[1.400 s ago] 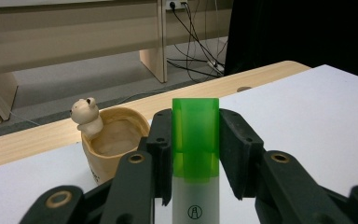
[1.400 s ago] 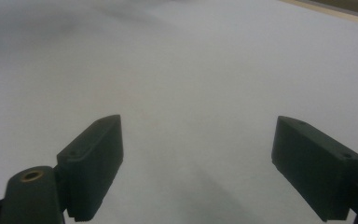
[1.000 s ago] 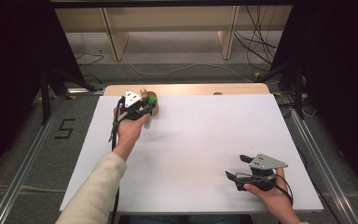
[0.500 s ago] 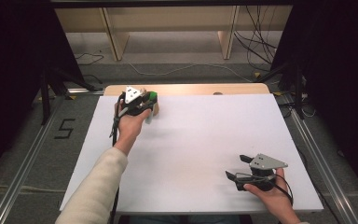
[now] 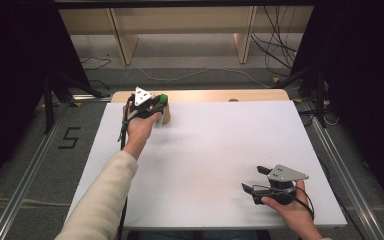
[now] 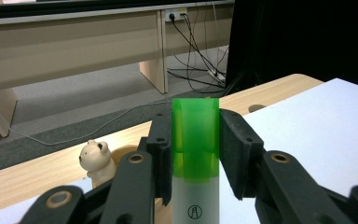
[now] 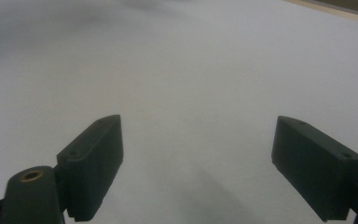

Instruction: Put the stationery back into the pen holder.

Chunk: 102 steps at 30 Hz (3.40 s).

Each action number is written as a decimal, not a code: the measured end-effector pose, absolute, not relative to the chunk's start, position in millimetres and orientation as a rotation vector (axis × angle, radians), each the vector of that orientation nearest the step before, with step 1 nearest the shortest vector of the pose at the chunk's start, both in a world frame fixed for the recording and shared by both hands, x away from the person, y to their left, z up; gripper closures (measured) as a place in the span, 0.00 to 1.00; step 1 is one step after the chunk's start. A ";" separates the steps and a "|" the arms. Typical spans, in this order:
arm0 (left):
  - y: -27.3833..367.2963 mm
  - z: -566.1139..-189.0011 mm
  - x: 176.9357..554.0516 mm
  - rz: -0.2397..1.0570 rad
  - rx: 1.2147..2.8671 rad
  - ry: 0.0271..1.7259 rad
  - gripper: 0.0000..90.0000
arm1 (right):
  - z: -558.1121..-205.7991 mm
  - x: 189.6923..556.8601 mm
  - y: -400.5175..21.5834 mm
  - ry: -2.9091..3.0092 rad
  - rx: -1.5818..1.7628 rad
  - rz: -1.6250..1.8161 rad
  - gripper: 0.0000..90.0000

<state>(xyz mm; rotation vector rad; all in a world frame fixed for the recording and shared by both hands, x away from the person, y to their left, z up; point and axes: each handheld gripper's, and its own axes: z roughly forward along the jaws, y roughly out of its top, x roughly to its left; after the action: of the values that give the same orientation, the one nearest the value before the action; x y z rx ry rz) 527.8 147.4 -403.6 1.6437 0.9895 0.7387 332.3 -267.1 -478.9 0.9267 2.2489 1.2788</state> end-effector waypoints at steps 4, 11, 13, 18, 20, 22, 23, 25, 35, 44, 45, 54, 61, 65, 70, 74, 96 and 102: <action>147.2 -401.3 533.6 0.741 1.641 0.989 0.74 | -479.1 332.5 -267.1 2.249 0.927 1.279 0.19; 148.4 -397.3 542.3 0.753 1.647 0.983 0.74 | -479.1 332.6 -267.9 2.253 0.928 1.272 0.19; 148.6 -395.8 545.1 0.752 1.641 0.983 0.74 | -479.1 332.5 -267.6 2.252 0.932 1.274 0.19; 146.5 -393.7 551.9 0.756 1.623 0.978 0.74 | -479.2 332.7 -267.6 2.253 0.931 1.274 0.19; 145.8 -392.6 554.9 0.763 1.619 0.973 0.74 | -479.2 332.7 -267.6 2.253 0.930 1.274 0.19; 145.1 -391.0 557.4 0.763 1.612 0.970 0.74 | -479.3 332.7 -267.8 2.253 0.931 1.274 0.19; 145.0 -390.1 558.4 0.763 1.612 0.969 0.74 | -479.2 332.7 -267.8 2.252 0.932 1.276 0.19; 144.5 -388.5 560.5 0.764 1.612 0.968 0.74 | -479.3 332.8 -268.0 2.251 0.931 1.277 0.19; 142.5 -383.9 569.5 0.770 1.597 0.973 0.74 | -479.9 333.2 -267.9 2.248 0.928 1.285 0.19; 144.2 -384.6 577.1 0.783 1.602 0.996 0.74 | -479.6 332.9 -268.0 2.250 0.927 1.282 0.19; 144.4 -384.5 577.9 0.785 1.606 0.998 0.74 | -479.7 333.0 -268.0 2.248 0.927 1.283 0.19; 143.6 -386.1 583.1 0.799 1.615 0.996 0.74 | -479.9 333.3 -268.4 2.248 0.926 1.289 0.19; 143.8 -387.4 585.0 0.801 1.608 0.993 0.74 | -479.9 333.3 -268.5 2.249 0.925 1.289 0.19; 144.4 -388.0 586.4 0.807 1.612 0.989 0.74 | -479.9 333.3 -268.3 2.248 0.925 1.289 0.19; 144.9 -389.5 588.0 0.815 1.616 0.989 0.74 | -479.8 333.4 -268.5 2.248 0.924 1.290 0.19; 143.9 -390.6 588.8 0.816 1.615 0.980 0.74 | -479.8 333.3 -268.5 2.249 0.924 1.290 0.19; 145.1 -399.0 592.8 0.805 1.631 0.979 0.74 | -479.7 333.1 -268.6 2.252 0.926 1.290 0.19; 145.3 -401.7 593.8 0.792 1.634 0.983 0.74 | -479.9 333.1 -268.5 2.252 0.926 1.292 0.19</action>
<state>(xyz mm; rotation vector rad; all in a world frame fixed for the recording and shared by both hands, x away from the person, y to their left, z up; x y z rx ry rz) 593.8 145.3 -401.7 1.6343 0.9826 0.7918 333.1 -268.5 -479.9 0.9258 2.2516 1.2916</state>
